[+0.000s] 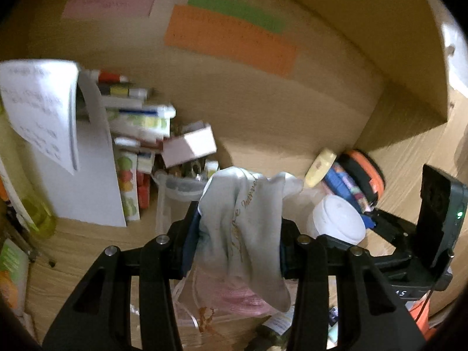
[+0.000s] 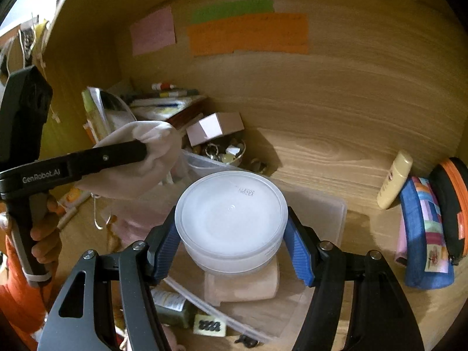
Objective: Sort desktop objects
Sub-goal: 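Carry the white pouch and white jar over the clear box with both tools, then release the pouch and jar into the clear box by opening both tools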
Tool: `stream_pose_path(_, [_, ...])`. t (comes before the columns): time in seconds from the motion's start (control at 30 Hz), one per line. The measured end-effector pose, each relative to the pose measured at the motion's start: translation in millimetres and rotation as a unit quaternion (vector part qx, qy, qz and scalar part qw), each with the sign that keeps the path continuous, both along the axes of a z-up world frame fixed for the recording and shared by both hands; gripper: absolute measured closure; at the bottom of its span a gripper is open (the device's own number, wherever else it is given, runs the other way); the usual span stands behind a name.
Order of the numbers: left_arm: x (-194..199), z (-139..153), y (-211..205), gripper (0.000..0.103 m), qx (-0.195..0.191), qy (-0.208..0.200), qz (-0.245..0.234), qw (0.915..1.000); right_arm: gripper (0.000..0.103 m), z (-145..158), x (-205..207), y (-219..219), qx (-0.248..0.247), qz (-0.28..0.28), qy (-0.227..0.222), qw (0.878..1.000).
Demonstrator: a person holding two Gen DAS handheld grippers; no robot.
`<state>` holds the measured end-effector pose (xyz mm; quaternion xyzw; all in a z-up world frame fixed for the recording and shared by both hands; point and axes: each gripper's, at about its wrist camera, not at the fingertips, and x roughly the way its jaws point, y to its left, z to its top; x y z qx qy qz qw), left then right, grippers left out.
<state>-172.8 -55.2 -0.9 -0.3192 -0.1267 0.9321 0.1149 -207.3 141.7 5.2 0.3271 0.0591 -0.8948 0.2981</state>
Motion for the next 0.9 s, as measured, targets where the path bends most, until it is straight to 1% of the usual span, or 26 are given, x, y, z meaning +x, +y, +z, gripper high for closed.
stream_pose_path(0.13, [-8, -15, 5, 0.06, -0.011, -0.023, -0.007, 0.9997, 0.04, -14, -10, -1, 0.005, -0.005, -0.019, 1.0])
stream_pose_path(0.37, [-4, -19, 9, 0.058, -0.028, -0.019, -0.007, 0.9994, 0.04, -27, -19, 1, 0.009, -0.014, -0.035, 0.999])
stream_pose_path(0.57, [-9, -23, 15, 0.056, -0.041, -0.028, -0.009, 0.9987, 0.04, -32, -17, -3, 0.016, -0.014, -0.033, 0.999])
stream_pose_path(0.7, [-12, -28, 17, 0.054, -0.049, -0.034, -0.005, 0.9982, 0.038, -39, -18, -4, 0.017, -0.017, -0.042, 0.999])
stream_pose_path(0.8, [-13, -29, 16, 0.052, -0.047, -0.039, -0.006, 0.9982, 0.038, -40, -17, -5, 0.015, -0.018, -0.04, 0.999])
stream_pose_path(0.87, [-14, -31, 15, 0.047, -0.043, -0.043, -0.007, 0.9981, 0.038, -40, -18, -4, 0.011, -0.019, -0.043, 0.999])
stream_pose_path(0.9, [-14, -32, 15, 0.045, -0.042, -0.046, -0.007, 0.998, 0.038, -41, -19, -4, 0.008, -0.02, -0.044, 0.999])
